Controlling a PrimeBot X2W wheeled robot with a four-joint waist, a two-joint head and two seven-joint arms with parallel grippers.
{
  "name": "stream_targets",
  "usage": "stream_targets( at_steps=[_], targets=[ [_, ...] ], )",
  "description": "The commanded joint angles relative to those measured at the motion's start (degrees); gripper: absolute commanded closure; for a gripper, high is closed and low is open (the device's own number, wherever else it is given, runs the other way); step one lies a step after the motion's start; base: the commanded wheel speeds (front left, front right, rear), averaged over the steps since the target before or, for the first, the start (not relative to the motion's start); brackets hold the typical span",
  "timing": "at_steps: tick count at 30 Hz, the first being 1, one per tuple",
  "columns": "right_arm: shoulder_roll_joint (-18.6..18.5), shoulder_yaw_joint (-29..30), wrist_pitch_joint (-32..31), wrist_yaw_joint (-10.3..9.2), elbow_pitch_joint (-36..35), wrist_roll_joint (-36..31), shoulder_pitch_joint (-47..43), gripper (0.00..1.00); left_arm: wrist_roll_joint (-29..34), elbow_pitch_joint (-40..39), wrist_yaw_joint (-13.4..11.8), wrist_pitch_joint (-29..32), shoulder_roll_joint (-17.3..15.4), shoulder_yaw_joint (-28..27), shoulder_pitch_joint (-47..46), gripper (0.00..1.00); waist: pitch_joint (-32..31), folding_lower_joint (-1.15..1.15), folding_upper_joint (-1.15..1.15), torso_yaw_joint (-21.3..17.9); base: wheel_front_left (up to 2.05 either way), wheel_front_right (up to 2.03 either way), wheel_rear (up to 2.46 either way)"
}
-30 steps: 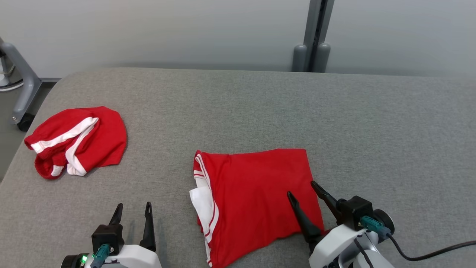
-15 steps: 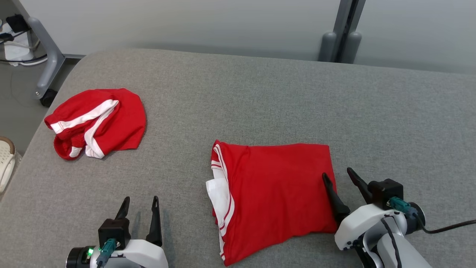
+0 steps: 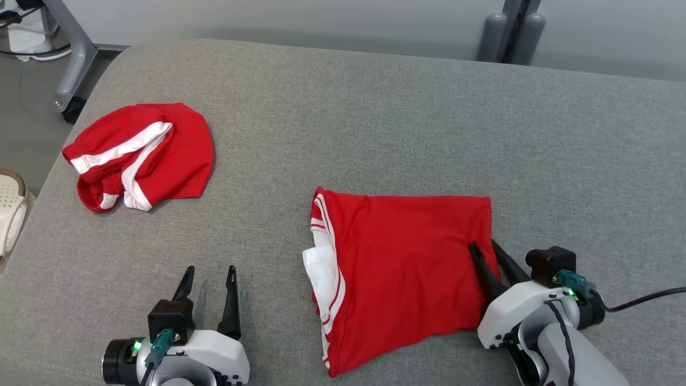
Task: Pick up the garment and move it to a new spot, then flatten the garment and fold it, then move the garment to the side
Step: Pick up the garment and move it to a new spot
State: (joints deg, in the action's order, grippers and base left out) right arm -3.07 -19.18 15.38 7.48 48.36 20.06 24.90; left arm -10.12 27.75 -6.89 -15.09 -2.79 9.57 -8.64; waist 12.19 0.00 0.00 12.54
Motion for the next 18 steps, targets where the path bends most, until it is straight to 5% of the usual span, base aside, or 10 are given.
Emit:
stream_targets(
  at_steps=[1, 10, 18],
  targets=[
    [0.16, -0.91, -0.47, 0.02, 1.23, 1.24, -0.78, 1.00, -0.49, 0.07, -0.29, -0.08, -0.25, -0.03, -0.71, 0.00, -0.15, 0.00, 0.00, -0.04, 0.00, 0.00, 0.00],
    [-0.23, 1.45, -0.24, -0.01, -1.46, 2.72, -1.31, 1.00, 0.79, 0.20, 0.66, -0.07, -0.21, -0.43, 1.24, 0.00, -2.83, 0.00, 0.00, -5.06, 0.00, 0.00, 0.00],
    [-0.14, 1.29, -0.24, 0.00, -4.36, 3.16, -3.30, 1.00, 1.08, -0.11, 1.91, -0.08, -0.23, 0.39, 0.64, 0.00, -3.81, 0.00, 0.00, -17.49, 0.00, 0.00, 0.00]
  ],
)
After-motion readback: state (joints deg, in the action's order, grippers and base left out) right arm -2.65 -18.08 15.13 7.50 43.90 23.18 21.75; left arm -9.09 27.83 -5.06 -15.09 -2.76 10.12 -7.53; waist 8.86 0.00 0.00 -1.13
